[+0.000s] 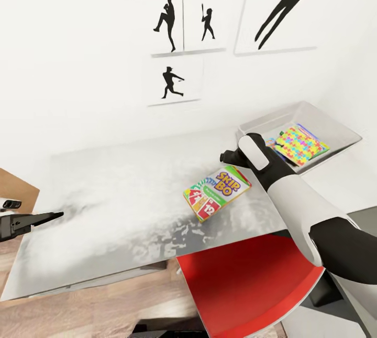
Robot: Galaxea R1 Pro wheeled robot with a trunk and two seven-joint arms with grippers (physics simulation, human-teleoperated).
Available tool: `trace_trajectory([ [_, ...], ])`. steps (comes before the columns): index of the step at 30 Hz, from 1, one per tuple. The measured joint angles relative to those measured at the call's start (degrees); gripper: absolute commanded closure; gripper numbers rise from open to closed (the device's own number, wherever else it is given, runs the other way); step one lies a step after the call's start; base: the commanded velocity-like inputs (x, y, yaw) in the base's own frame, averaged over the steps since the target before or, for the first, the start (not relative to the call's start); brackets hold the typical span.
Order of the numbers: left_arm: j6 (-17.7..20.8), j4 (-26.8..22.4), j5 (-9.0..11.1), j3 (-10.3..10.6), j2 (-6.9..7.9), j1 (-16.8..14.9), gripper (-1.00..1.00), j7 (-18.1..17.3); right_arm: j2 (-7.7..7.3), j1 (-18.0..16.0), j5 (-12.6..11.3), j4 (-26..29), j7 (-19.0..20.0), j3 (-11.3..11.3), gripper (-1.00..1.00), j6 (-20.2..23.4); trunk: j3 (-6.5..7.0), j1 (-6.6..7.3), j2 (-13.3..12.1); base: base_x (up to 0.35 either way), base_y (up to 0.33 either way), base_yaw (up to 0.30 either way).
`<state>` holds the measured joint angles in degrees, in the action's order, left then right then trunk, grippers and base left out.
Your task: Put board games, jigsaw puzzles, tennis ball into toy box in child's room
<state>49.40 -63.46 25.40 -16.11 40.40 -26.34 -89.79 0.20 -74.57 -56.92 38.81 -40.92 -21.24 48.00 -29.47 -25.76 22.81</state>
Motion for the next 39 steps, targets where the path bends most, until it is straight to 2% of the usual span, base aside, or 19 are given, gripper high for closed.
trace_trajectory([
  [31,0.0,0.0,0.0,0.0,0.00,0.0,-1.00,0.0,0.07,0.0,-0.1,-0.3,0.0,0.0,-1.00,0.0,-2.91,0.00,0.0,0.000,0.009,0.000],
  [39,0.0,0.0,0.0,0.0,0.00,0.0,-1.00,0.0,0.00,0.0,1.0,-0.3,0.0,0.0,-1.00,0.4,-3.35,0.01,0.0,0.000,0.036,0.000],
])
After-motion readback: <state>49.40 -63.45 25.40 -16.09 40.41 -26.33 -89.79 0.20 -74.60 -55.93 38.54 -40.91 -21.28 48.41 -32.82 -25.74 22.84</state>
